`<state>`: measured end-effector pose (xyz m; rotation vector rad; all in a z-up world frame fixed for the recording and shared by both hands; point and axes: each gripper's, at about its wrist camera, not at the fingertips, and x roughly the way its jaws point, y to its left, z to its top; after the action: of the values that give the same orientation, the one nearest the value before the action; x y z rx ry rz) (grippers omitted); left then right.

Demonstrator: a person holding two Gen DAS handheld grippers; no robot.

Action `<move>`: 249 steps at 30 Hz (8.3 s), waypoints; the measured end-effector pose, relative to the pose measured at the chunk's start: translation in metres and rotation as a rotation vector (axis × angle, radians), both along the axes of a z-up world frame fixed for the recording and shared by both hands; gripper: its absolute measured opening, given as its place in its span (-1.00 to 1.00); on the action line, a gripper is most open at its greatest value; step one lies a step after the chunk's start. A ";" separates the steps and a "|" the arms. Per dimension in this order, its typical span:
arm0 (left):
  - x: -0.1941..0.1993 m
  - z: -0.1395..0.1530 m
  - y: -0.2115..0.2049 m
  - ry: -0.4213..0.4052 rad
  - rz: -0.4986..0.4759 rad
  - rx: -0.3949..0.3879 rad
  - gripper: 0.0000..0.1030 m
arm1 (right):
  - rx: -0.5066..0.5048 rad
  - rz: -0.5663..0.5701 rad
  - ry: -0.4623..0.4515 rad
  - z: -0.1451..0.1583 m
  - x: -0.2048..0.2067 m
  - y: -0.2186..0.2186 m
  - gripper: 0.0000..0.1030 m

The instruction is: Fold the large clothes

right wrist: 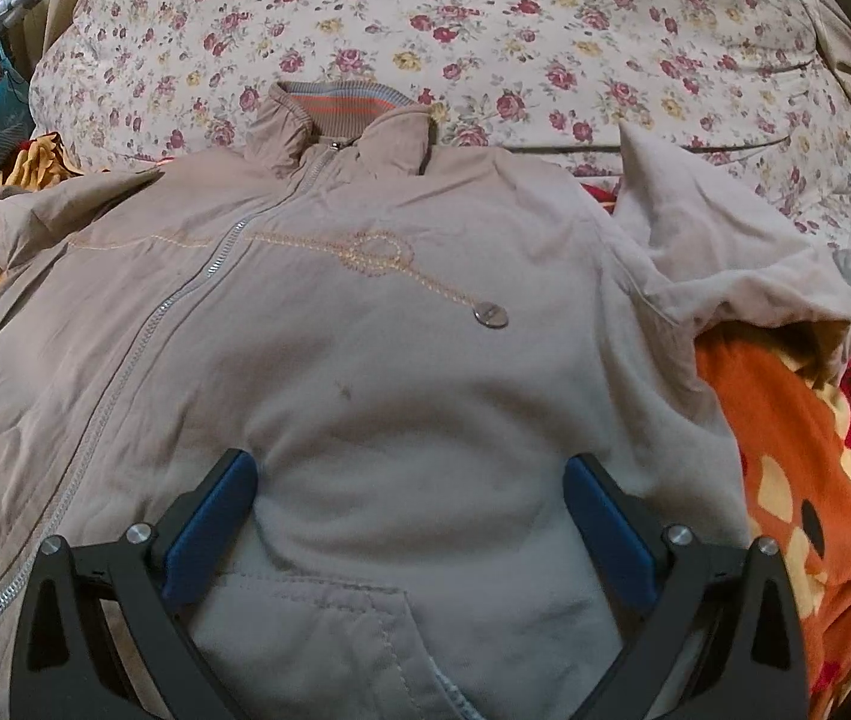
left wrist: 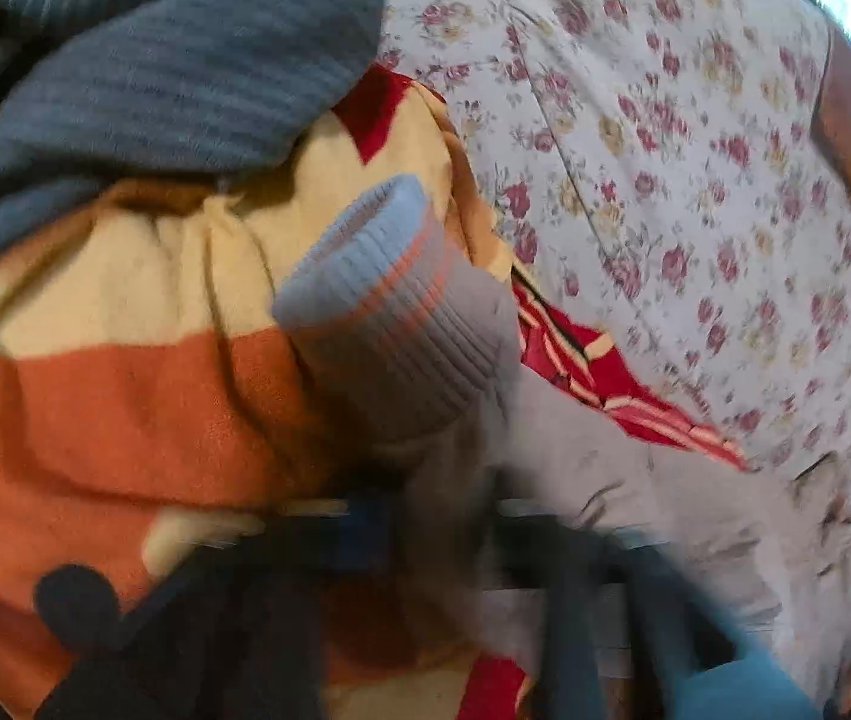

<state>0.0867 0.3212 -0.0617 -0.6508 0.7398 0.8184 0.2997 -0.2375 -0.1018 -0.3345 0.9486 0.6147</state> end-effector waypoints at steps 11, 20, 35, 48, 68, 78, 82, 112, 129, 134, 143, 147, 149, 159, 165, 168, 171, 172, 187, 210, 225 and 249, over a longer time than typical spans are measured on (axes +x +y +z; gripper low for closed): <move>-0.036 0.177 -0.016 -0.017 0.197 0.370 -0.92 | -0.010 -0.009 0.020 0.006 -0.002 -0.004 0.99; 0.098 0.137 -0.194 -0.160 -0.230 0.252 -0.92 | 0.144 -0.242 -0.012 0.066 0.006 -0.073 0.96; 0.256 -0.006 -0.479 -0.100 -0.630 -0.056 -0.92 | 0.159 -0.486 0.013 0.079 0.027 -0.176 0.96; 0.205 -0.005 -0.463 -0.178 -0.716 -0.293 -0.22 | 0.204 -0.521 -0.033 0.093 0.028 -0.178 0.96; 0.032 0.037 -0.315 -0.243 -0.580 -0.247 -0.10 | 0.298 -0.359 -0.073 0.101 -0.015 -0.093 0.95; 0.106 0.016 -0.238 -0.185 -0.506 -0.129 -0.41 | 0.213 0.019 -0.089 0.107 0.040 0.030 -0.30; 0.123 -0.037 -0.229 -0.021 -0.439 -0.123 -0.59 | 0.028 -0.061 0.034 0.042 0.073 0.035 -0.32; 0.166 -0.033 -0.262 -0.027 -0.551 -0.126 -0.66 | 0.078 0.057 -0.052 0.028 0.072 0.105 -0.02; 0.171 -0.042 -0.318 0.055 -0.697 -0.020 -0.38 | -0.016 -0.013 0.144 0.000 0.070 0.082 0.00; 0.137 -0.014 -0.316 -0.046 -0.653 -0.080 -0.38 | 0.203 -0.151 0.050 0.067 0.080 0.027 0.15; 0.112 -0.005 -0.338 -0.076 -0.646 -0.034 -0.38 | 0.339 -0.612 -0.061 0.103 0.168 -0.199 0.48; 0.131 -0.011 -0.341 -0.068 -0.649 -0.034 -0.38 | 0.526 -0.733 0.078 0.068 0.205 -0.270 0.48; 0.137 -0.013 -0.338 -0.074 -0.641 -0.065 -0.38 | 0.593 -0.706 0.124 0.051 0.221 -0.277 0.48; 0.147 -0.028 -0.314 -0.063 -0.601 -0.207 -0.38 | 0.715 -0.731 0.125 0.018 0.271 -0.271 -0.90; 0.136 -0.019 -0.293 -0.091 -0.516 -0.202 -0.38 | 0.688 -0.871 -0.227 0.115 0.221 -0.301 -0.90; 0.129 -0.018 -0.279 -0.104 -0.464 -0.221 -0.38 | 0.650 -0.881 -0.371 0.163 0.187 -0.303 -0.91; 0.127 -0.018 -0.270 -0.109 -0.433 -0.236 -0.38 | 0.594 -0.810 -0.423 0.182 0.166 -0.278 -0.90; 0.126 -0.018 -0.268 -0.103 -0.424 -0.224 -0.38 | 0.601 -0.783 -0.401 0.184 0.162 -0.268 -0.90; 0.094 0.025 -0.195 -0.054 -0.279 -0.037 -0.35 | 0.472 -0.230 -0.063 0.131 0.070 0.014 -0.91; 0.053 0.016 -0.134 -0.066 -0.034 -0.075 -0.35 | 0.251 0.391 0.205 0.030 -0.026 0.225 -0.09; 0.062 0.011 -0.143 -0.054 -0.069 -0.083 -0.35 | 0.207 0.297 0.152 0.021 -0.007 0.223 -0.22; 0.121 0.029 -0.254 -0.165 -0.546 0.077 -0.35 | 0.194 -0.130 -0.078 0.102 0.103 -0.048 -0.54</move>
<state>0.2077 0.0671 -0.0328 -0.4099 0.6862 0.2857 0.4022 -0.2851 -0.0001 -0.1218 0.8215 0.5655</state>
